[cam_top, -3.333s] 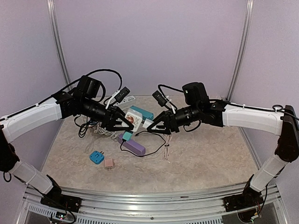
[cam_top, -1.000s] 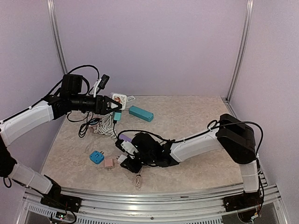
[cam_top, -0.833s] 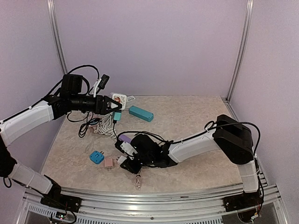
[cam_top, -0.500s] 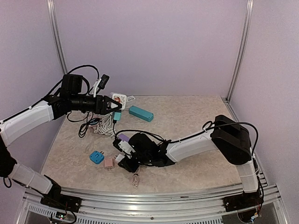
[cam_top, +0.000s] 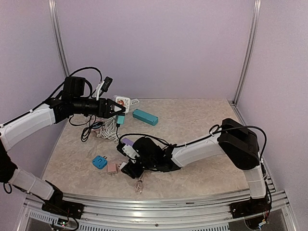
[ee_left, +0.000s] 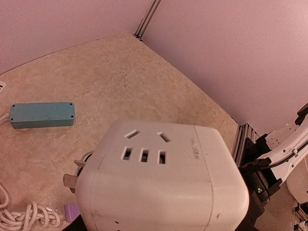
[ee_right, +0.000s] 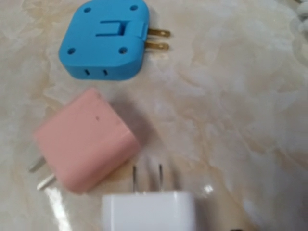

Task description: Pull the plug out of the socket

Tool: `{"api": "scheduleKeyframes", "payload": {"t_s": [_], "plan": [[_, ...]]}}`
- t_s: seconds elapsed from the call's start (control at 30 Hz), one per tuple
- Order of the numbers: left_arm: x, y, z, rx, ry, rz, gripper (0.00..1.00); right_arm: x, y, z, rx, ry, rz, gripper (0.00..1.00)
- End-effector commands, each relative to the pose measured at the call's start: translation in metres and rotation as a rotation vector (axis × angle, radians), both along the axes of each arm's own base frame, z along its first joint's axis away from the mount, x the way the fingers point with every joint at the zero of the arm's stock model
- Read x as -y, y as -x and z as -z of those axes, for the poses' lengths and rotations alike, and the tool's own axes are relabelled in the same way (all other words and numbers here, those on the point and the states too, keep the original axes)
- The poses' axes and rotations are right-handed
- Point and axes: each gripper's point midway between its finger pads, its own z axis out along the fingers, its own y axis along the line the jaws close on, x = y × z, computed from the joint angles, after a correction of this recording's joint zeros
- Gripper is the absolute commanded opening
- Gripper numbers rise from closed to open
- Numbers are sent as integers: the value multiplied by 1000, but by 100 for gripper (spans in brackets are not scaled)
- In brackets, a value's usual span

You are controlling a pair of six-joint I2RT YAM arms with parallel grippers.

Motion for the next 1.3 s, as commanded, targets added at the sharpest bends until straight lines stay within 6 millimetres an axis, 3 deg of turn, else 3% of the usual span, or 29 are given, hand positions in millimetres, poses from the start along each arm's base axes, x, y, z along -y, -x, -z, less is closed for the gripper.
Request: {"api": "scheduleKeyframes", "payload": {"t_s": [0.0,0.23,0.33,0.6,0.77,0.9,1.0,1.27], "plan": [[-5,-2,-10,47,4,-21,5,6,1,-45,52,-51,23,67],[-4,0,-13,53,14,-9,5,60,-7,-125,163,-124,158,79],[2,6,-15,59,34,37,5,87,-14,-151,185,-149,207,84],[37,57,-25,144,62,277,5,140,-34,-220,145,-345,211,91],[50,86,-30,207,76,374,5,149,-12,-258,109,-526,41,94],[52,94,-35,240,80,389,5,156,17,-290,93,-649,-134,96],[52,99,-38,272,77,396,5,156,27,-303,96,-668,-198,96],[59,110,-39,299,73,431,5,137,24,-299,51,-659,-257,97]]}}
